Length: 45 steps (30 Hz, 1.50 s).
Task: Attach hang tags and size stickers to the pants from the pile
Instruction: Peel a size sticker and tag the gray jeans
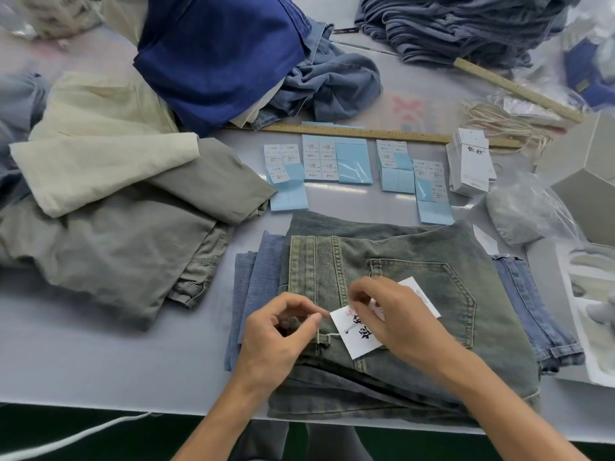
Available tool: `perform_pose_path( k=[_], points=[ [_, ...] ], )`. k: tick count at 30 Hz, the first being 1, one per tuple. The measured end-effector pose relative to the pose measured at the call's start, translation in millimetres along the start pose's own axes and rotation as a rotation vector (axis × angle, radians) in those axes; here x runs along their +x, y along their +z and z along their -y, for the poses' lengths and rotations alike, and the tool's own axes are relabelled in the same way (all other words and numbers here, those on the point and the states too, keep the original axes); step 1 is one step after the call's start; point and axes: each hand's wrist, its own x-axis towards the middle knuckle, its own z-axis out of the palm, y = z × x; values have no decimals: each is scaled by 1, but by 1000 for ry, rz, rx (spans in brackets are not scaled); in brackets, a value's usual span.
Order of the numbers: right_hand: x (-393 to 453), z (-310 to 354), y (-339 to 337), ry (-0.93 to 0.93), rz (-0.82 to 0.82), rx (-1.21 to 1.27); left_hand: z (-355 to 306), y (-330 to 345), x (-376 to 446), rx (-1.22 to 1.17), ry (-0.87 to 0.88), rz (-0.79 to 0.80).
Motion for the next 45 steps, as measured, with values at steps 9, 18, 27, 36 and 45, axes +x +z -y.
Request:
perform_pose_path(
  k=[9,18,27,36,45],
  points=[
    [10,14,11,52,-22,392,-6,-5,12,-113,-34,-26],
    [10,13,15,145,39,547,3,-7,11,-92,-48,-44],
    [8,12,25,122,43,601,2,-11,13,-13,-46,81],
    [5,7,27,155,-1,759,4,-7,11,6,-40,151],
    [4,6,30,142,10,721,7,-5,11,20,-39,149]
  ],
)
